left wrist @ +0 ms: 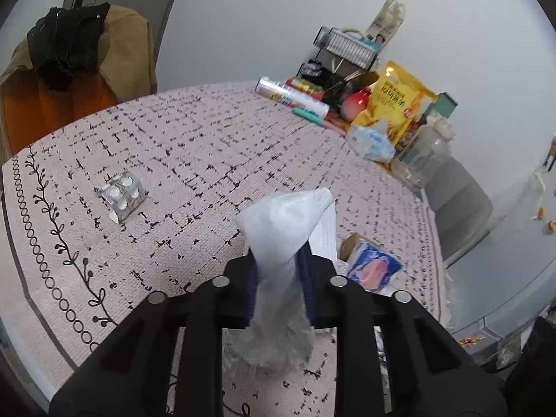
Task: Collect trash
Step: 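Grasp the white tissue with the left gripper while the right grasps the crumpled printed wrapper, then carry both held pieces of trash over the white floor bin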
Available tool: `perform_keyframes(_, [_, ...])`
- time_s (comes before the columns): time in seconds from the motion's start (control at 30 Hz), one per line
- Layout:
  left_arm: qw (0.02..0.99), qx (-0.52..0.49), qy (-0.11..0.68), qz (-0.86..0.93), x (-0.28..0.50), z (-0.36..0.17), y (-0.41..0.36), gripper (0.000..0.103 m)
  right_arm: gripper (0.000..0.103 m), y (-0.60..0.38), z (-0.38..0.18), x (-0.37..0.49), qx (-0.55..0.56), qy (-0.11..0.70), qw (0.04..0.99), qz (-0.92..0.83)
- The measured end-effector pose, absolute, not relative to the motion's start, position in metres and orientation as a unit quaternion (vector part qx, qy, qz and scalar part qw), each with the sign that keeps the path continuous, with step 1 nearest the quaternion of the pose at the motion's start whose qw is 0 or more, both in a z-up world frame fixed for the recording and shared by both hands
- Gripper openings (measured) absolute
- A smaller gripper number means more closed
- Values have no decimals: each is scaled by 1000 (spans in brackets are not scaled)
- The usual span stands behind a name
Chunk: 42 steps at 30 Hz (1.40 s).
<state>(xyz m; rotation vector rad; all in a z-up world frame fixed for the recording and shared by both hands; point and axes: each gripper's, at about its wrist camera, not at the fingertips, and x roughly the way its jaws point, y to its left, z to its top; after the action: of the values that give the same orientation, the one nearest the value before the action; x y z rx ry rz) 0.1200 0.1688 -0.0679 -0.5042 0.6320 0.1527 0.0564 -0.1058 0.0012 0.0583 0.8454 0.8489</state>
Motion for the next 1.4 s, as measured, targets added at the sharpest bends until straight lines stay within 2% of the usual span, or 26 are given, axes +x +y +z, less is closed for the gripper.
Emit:
perform_keyframes(0.2, [928, -247, 274, 54, 97, -48, 167, 12, 12, -108, 12, 47, 29, 386, 830, 402])
perform_keyframes(0.9, [953, -233, 191, 26, 77, 28, 118, 12, 12, -192, 40, 54, 84, 339, 867, 355])
perform_keyframes(1.1, [955, -209, 211, -15, 103, 33, 80, 12, 12, -235, 33, 67, 110, 335, 880, 319])
perform_keyframes(1.4, [937, -181, 286, -88, 165, -4, -12, 12, 12, -309, 7, 91, 148, 345, 895, 240])
